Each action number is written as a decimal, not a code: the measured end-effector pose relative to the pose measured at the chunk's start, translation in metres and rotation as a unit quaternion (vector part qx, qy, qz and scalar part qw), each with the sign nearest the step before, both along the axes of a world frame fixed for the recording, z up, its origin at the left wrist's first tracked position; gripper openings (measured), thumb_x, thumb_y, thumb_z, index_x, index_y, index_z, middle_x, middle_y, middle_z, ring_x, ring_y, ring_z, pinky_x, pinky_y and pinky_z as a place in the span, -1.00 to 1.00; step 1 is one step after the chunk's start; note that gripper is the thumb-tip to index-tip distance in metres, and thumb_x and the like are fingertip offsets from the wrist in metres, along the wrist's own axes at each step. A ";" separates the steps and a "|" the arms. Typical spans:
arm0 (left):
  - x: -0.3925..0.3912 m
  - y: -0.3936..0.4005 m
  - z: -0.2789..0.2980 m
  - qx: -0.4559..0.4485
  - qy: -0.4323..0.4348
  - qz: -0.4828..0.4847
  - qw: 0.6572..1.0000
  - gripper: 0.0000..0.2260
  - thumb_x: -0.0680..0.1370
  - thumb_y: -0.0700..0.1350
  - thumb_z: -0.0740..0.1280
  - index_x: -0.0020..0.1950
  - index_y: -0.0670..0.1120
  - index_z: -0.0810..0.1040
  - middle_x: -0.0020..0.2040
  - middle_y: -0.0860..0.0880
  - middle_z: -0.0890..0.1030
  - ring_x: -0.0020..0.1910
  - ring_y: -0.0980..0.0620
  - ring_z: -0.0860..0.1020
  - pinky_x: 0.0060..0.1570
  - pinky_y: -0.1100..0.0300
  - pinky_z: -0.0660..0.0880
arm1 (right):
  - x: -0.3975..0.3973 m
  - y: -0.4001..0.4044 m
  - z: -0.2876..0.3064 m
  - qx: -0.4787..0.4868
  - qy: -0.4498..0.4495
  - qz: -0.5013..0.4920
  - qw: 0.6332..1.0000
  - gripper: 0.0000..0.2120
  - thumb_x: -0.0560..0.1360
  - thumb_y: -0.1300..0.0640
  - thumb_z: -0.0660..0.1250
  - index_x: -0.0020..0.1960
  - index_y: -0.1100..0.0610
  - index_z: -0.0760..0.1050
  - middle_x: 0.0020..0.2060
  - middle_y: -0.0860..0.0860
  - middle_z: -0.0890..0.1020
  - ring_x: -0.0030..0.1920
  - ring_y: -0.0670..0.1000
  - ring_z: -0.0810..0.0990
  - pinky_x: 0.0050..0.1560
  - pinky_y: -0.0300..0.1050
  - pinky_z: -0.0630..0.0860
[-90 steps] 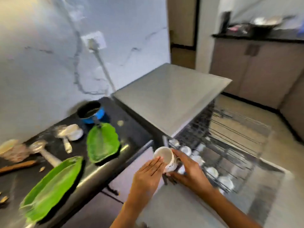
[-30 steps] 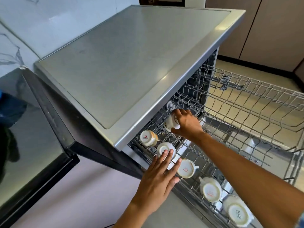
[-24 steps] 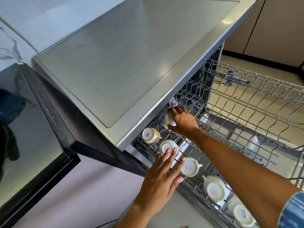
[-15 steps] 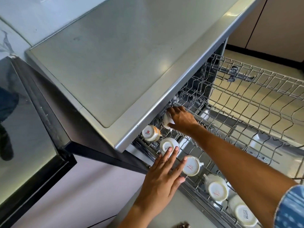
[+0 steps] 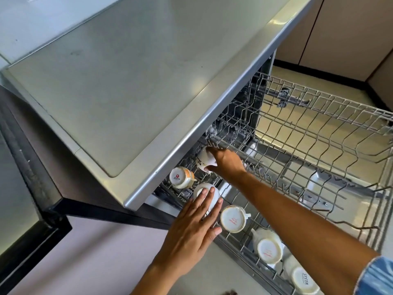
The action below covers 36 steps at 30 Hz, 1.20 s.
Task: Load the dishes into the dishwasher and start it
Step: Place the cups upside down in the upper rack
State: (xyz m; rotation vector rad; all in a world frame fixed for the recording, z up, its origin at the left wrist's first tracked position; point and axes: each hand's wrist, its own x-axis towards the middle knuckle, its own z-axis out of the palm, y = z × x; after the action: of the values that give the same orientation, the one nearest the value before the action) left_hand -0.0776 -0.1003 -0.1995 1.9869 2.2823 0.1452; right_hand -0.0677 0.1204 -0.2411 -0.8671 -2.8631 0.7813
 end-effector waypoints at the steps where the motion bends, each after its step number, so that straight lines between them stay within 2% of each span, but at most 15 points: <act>1: 0.001 0.002 0.000 -0.001 -0.003 0.002 1.000 -0.53 0.67 0.13 -0.08 0.55 -0.01 0.13 0.56 -0.01 0.07 0.53 0.02 0.02 0.47 0.06 0.07 | -0.001 -0.003 0.000 -0.008 0.004 -0.014 1.000 -0.41 0.45 0.01 0.39 0.40 0.09 0.25 0.22 0.14 0.52 -0.02 0.06 0.60 -0.06 -0.19 0.49; 5: 0.002 0.002 0.000 0.000 -0.002 -0.004 1.000 -0.53 0.67 0.12 -0.08 0.55 -0.02 0.15 0.56 -0.02 0.09 0.53 0.00 0.02 0.47 0.05 0.05 | -0.007 -0.008 -0.001 -0.055 0.025 -0.043 0.997 -0.32 0.42 0.04 0.42 0.41 0.14 0.15 0.33 0.20 0.29 0.05 0.15 0.54 -0.05 -0.09 0.51; 8: 0.002 0.002 -0.001 -0.002 -0.003 -0.004 1.000 -0.53 0.67 0.12 -0.08 0.55 -0.01 0.13 0.56 -0.02 0.09 0.53 -0.01 0.03 0.46 -0.01 0.11 | -0.010 -0.004 -0.003 -0.046 0.045 -0.051 0.997 -0.43 0.44 0.12 0.41 0.37 0.06 0.23 0.32 0.19 0.29 0.15 0.15 0.48 0.03 -0.11 0.51; 11: 0.001 0.003 -0.002 -0.005 -0.012 -0.002 1.000 -0.53 0.67 0.13 -0.08 0.55 0.00 0.14 0.56 -0.02 0.09 0.53 -0.01 0.03 0.39 -0.12 0.17 | -0.010 -0.003 -0.006 -0.045 0.031 -0.049 0.997 -0.43 0.47 0.12 0.38 0.39 0.03 0.21 0.31 0.21 0.34 0.27 0.19 0.38 0.14 -0.03 0.47; 15: 0.000 0.002 -0.005 -0.004 -0.014 -0.006 1.000 -0.53 0.67 0.13 -0.07 0.55 0.00 0.12 0.56 -0.01 0.08 0.54 -0.02 0.01 0.40 -0.12 0.19 | -0.010 0.000 -0.003 -0.058 0.017 -0.038 0.997 -0.39 0.47 0.13 0.39 0.41 0.03 0.16 0.26 0.23 0.35 0.15 0.15 0.46 0.06 -0.07 0.49; 20: -0.001 0.003 -0.007 -0.004 -0.018 -0.010 1.000 -0.53 0.67 0.13 -0.06 0.55 -0.01 0.14 0.56 -0.02 0.08 0.53 -0.04 0.03 0.38 -0.14 0.22 | -0.008 0.001 0.004 -0.015 0.005 0.010 1.000 -0.43 0.48 0.13 0.37 0.40 0.06 0.18 0.31 0.22 0.25 -0.03 0.12 0.54 -0.09 -0.11 0.56; 22: -0.001 0.003 -0.007 -0.004 -0.011 -0.013 1.000 -0.53 0.67 0.13 -0.07 0.55 -0.01 0.14 0.56 -0.03 0.08 0.53 -0.04 0.03 0.41 -0.10 0.18 | -0.007 0.002 0.005 0.003 -0.001 0.021 1.000 -0.45 0.49 0.11 0.36 0.39 0.05 0.19 0.34 0.21 0.24 -0.05 0.10 0.54 -0.14 -0.12 0.56; 24: 0.000 0.003 -0.007 -0.001 -0.007 -0.016 1.000 -0.53 0.67 0.13 -0.07 0.55 -0.01 0.14 0.56 -0.02 0.08 0.54 -0.03 0.01 0.47 -0.01 0.06 | -0.006 0.003 0.004 0.026 -0.008 0.030 0.999 -0.47 0.51 0.10 0.33 0.39 0.04 0.18 0.34 0.20 0.24 -0.08 0.09 0.54 -0.18 -0.15 0.55; 29: 0.000 0.003 -0.007 0.006 -0.007 -0.013 1.000 -0.52 0.67 0.14 -0.07 0.55 -0.02 0.15 0.56 -0.03 0.09 0.54 -0.02 -0.02 0.46 0.07 -0.04 | -0.006 -0.001 -0.003 0.097 -0.021 0.049 0.994 -0.48 0.54 0.06 0.27 0.41 0.06 0.12 0.34 0.21 0.25 -0.10 0.10 0.56 -0.25 -0.10 0.57; 32: 0.000 0.002 -0.006 0.007 -0.014 -0.011 1.000 -0.52 0.67 0.13 -0.07 0.55 -0.02 0.15 0.56 -0.03 0.09 0.54 -0.02 -0.03 0.46 0.06 -0.05 | -0.005 -0.004 -0.001 0.128 -0.019 0.056 0.990 -0.41 0.53 0.01 0.29 0.45 0.03 0.08 0.34 0.20 0.27 0.03 0.13 0.53 -0.21 -0.09 0.57; 34: 0.000 0.002 -0.006 0.001 -0.015 -0.012 1.000 -0.52 0.67 0.13 -0.06 0.55 -0.02 0.13 0.56 -0.03 0.07 0.54 -0.02 -0.03 0.47 0.06 -0.06 | -0.007 -0.003 0.005 0.123 -0.010 0.048 0.991 -0.32 0.48 0.01 0.35 0.47 0.03 0.07 0.35 0.19 0.26 0.08 0.15 0.51 -0.25 -0.15 0.52; 36: 0.000 0.003 -0.004 -0.008 -0.019 -0.009 1.000 -0.52 0.67 0.12 -0.06 0.56 -0.01 0.11 0.56 -0.01 0.05 0.54 -0.02 -0.04 0.48 0.02 -0.05 | -0.010 -0.003 0.012 0.092 0.001 0.044 0.995 -0.29 0.44 0.08 0.41 0.47 0.02 0.10 0.34 0.19 0.24 0.01 0.12 0.53 -0.21 -0.17 0.54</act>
State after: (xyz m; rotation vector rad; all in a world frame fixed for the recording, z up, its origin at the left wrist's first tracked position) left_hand -0.0777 -0.0977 -0.2035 1.9790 2.2341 0.1603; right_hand -0.0777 0.1170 -0.2295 -0.7218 -2.9290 0.5125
